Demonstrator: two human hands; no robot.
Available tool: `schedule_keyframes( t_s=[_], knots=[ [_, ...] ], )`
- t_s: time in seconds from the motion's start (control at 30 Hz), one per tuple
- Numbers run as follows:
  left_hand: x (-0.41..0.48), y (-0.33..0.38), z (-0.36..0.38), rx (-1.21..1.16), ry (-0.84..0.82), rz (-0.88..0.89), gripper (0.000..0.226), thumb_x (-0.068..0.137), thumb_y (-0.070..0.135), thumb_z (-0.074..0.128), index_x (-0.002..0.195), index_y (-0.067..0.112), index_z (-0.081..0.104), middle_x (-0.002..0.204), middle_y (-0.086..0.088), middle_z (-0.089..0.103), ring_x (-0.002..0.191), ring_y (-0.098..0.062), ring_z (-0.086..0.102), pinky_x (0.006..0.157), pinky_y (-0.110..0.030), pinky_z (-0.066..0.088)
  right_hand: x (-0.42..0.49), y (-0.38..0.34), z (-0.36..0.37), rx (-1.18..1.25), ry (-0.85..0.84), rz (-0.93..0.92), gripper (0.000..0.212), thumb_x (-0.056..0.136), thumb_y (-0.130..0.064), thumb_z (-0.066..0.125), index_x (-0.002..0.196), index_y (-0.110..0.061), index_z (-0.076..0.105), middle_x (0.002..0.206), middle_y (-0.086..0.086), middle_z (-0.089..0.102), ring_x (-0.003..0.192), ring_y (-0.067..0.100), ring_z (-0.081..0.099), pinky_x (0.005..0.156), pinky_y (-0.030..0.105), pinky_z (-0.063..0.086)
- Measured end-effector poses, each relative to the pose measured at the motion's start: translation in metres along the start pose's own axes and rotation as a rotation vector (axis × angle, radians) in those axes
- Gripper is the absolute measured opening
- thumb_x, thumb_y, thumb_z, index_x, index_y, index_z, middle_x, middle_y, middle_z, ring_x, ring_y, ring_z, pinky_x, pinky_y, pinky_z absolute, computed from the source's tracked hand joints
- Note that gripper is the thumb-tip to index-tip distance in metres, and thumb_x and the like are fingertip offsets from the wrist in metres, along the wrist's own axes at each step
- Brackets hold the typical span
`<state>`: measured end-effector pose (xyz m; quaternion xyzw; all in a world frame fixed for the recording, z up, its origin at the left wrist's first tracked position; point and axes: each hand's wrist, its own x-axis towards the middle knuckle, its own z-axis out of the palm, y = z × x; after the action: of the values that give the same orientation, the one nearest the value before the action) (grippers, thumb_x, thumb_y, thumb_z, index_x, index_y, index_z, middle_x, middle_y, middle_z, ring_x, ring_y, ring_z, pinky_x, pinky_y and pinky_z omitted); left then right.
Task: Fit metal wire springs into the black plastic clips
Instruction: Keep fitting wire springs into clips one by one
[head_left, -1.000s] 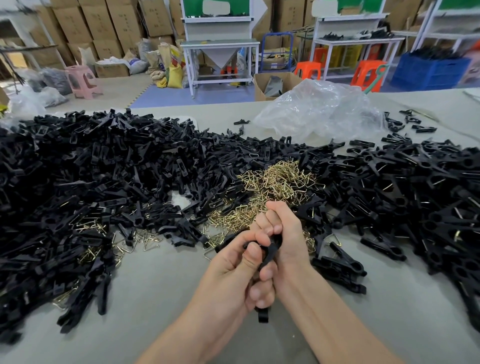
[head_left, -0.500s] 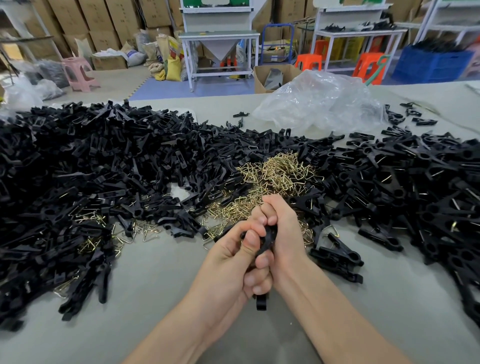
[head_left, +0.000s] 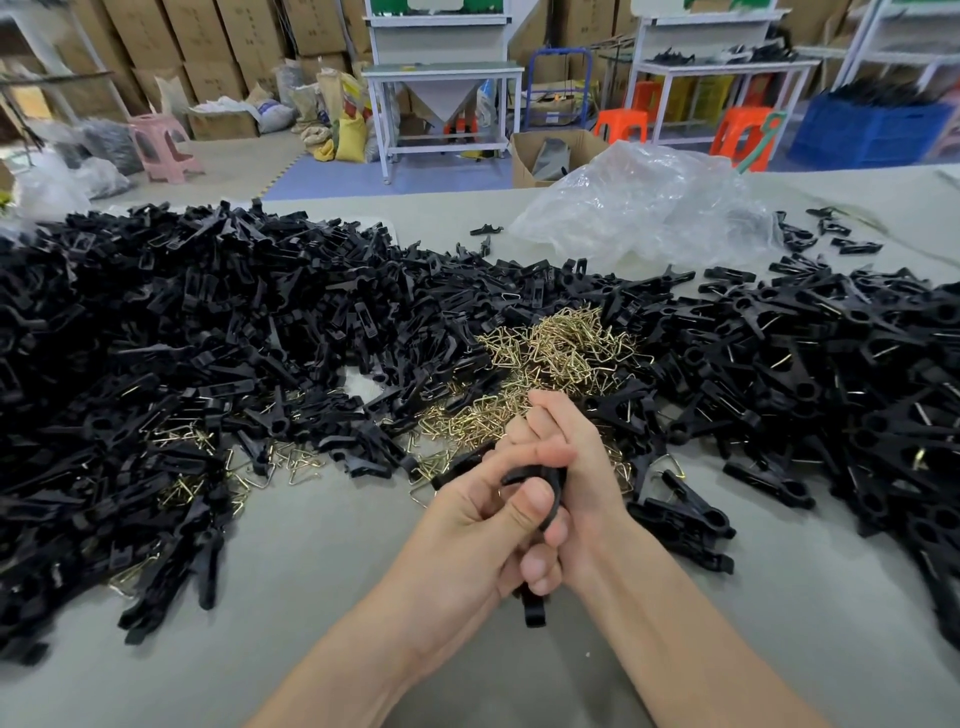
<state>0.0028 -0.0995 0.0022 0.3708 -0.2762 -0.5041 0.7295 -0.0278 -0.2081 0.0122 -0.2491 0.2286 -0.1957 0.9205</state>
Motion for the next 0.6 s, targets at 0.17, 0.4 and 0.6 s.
schedule_keyframes(
  t_s=[0.17, 0.4, 0.6],
  knots=[
    [-0.0012, 0.0011, -0.0021, 0.005, 0.012, -0.004, 0.018, 0.085, 0.027, 0.069, 0.101, 0.021, 0.073, 0.066, -0.005, 0.054, 0.044, -0.007, 0.04, 0.051, -0.022, 0.044, -0.0028, 0.0011, 0.0006, 0.007, -0.041, 0.028, 0.056, 0.099, -0.036, 0.054, 0.048, -0.021, 0.039, 0.05, -0.007, 0.03, 0.047, 0.008, 0.027, 0.046, 0.019, 0.033],
    [-0.0016, 0.0036, -0.0022, 0.062, 0.03, 0.015, 0.015, 0.085, 0.03, 0.067, 0.097, 0.023, 0.072, 0.064, -0.003, 0.051, 0.042, -0.005, 0.033, 0.05, -0.02, 0.042, -0.0042, -0.0005, 0.0032, -0.066, -0.032, 0.021, 0.056, 0.098, -0.025, 0.048, 0.044, -0.023, 0.034, 0.047, -0.007, 0.031, 0.041, 0.007, 0.028, 0.044, 0.021, 0.034],
    [-0.0012, 0.0043, -0.0009, 0.049, 0.055, 0.009, 0.012, 0.085, 0.029, 0.066, 0.093, 0.022, 0.071, 0.063, -0.002, 0.049, 0.041, -0.005, 0.032, 0.049, -0.02, 0.042, -0.0045, 0.0002, 0.0033, -0.033, -0.061, 0.025, 0.053, 0.097, -0.021, 0.044, 0.045, -0.023, 0.033, 0.046, -0.007, 0.028, 0.041, 0.007, 0.025, 0.04, 0.019, 0.033]
  ],
)
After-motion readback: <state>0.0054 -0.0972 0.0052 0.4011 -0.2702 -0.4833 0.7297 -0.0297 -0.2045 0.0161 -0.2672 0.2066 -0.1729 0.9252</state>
